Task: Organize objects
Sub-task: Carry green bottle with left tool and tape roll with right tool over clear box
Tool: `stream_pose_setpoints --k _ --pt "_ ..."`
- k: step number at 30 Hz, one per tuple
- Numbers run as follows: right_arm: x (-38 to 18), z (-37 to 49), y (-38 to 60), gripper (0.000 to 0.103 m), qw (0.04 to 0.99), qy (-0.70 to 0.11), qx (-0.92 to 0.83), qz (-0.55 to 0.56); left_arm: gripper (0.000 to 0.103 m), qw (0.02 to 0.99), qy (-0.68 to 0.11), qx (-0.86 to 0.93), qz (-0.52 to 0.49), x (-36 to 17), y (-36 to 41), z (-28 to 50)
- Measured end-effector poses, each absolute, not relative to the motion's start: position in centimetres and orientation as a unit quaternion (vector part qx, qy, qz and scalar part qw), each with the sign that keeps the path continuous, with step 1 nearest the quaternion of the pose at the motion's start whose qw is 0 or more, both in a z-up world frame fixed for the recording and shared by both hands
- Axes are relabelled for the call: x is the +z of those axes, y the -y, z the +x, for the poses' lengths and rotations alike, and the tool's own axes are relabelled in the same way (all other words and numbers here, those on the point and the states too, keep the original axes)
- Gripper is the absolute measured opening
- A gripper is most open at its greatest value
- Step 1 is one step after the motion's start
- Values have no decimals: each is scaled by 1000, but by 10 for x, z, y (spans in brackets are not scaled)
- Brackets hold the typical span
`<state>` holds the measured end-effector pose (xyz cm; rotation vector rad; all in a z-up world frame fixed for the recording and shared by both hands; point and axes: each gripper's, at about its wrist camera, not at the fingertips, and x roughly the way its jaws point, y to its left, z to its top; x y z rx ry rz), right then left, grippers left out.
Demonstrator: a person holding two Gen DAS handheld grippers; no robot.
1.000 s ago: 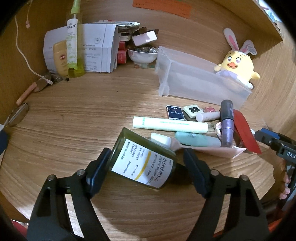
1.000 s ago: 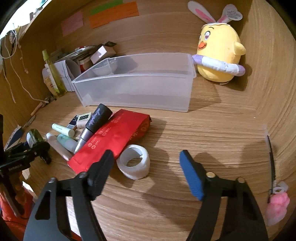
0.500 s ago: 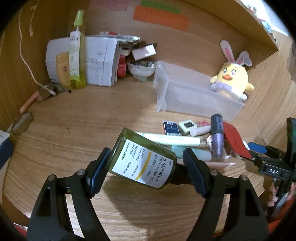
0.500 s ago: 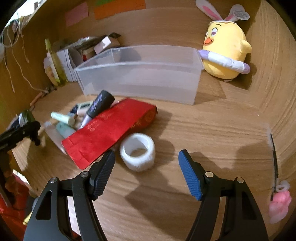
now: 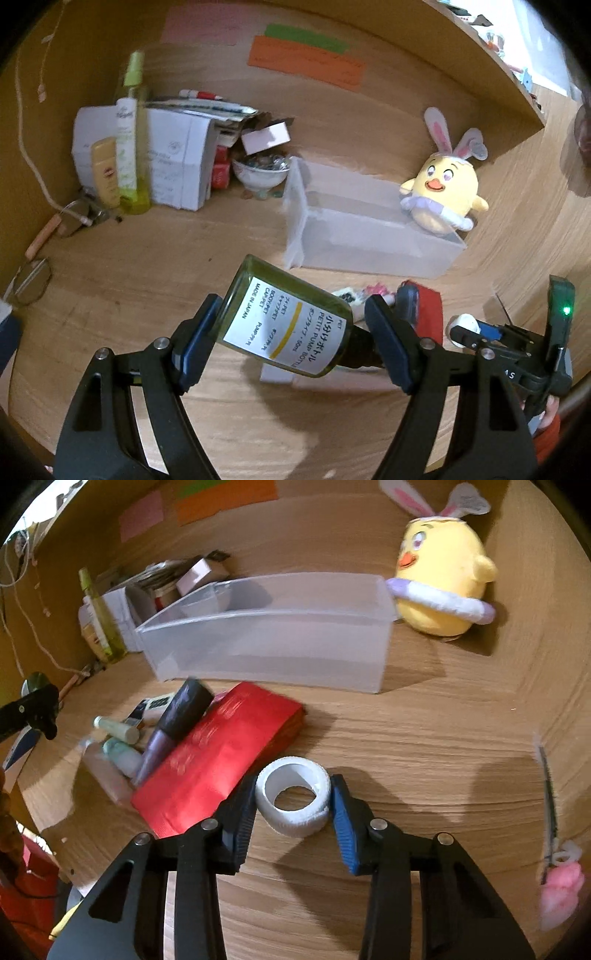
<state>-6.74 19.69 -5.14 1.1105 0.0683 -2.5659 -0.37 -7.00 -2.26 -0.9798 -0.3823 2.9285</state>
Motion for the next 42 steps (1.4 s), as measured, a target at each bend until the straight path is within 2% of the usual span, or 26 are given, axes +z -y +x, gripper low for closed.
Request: stream_pose_setpoints --k 20,42 --pt "36 -102 -195 36 187 -21 -945 269 78 48 71 950 -300 22 24 -70" --pt "57 -181 -174 36 211 -33 -937 276 78 45 66 945 -319 37 16 -142"
